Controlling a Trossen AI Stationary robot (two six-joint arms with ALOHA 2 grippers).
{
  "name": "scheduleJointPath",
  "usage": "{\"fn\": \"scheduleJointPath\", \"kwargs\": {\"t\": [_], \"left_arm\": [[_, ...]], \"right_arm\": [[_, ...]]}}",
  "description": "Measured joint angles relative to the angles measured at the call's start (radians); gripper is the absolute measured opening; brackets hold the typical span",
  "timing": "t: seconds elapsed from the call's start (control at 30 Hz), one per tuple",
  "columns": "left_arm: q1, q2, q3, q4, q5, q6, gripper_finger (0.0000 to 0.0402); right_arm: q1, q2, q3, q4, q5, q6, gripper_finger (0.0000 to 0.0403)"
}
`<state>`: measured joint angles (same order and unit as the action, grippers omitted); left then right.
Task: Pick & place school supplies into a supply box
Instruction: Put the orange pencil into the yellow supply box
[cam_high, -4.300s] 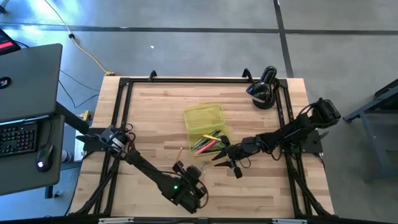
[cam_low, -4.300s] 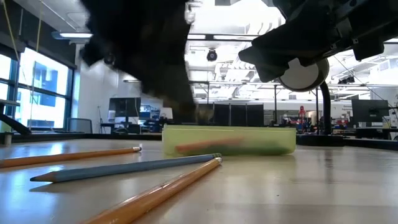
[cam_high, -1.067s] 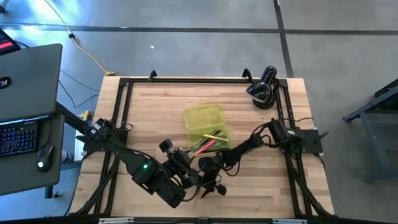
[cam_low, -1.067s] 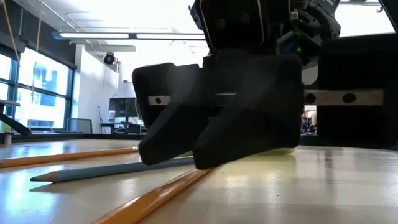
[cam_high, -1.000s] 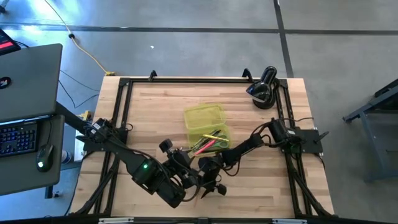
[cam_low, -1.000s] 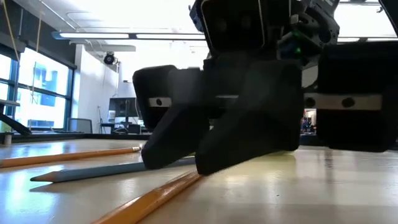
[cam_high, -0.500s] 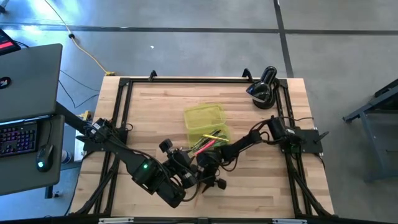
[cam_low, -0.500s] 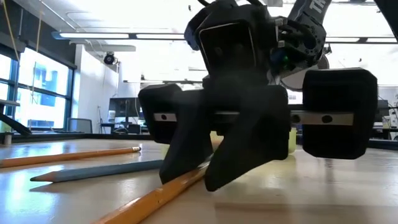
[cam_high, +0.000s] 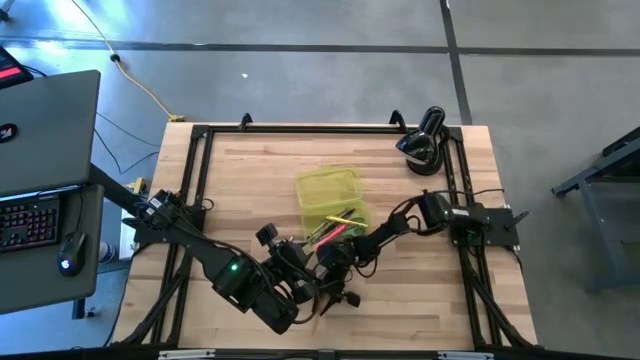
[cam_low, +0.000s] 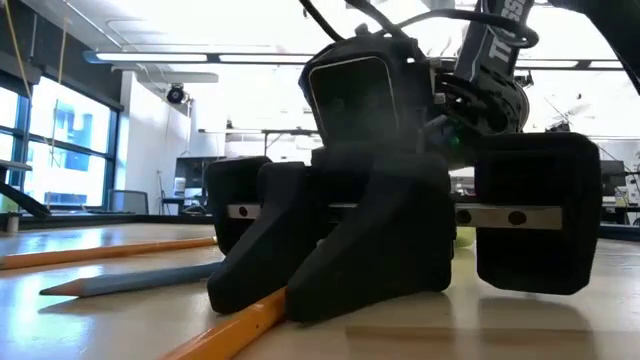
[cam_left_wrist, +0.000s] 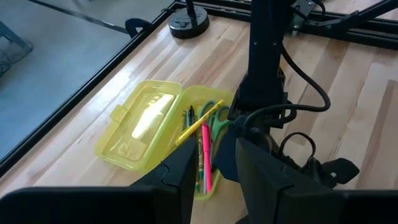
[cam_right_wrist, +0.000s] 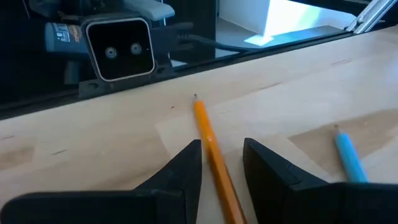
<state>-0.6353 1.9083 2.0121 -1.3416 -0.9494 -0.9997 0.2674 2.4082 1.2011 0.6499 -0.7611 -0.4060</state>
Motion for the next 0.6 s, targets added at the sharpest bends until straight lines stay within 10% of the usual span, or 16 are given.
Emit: {"fn": "scheduleJointPath", "kwargs": {"t": [0.6], "left_arm": [[0.0, 0.0, 0.0, 0.0, -0.001, 0.0, 0.0143]], "right_arm": [[0.009, -0.006, -0.003, 0.09, 0.073, 0.126, 0.0054]]}}
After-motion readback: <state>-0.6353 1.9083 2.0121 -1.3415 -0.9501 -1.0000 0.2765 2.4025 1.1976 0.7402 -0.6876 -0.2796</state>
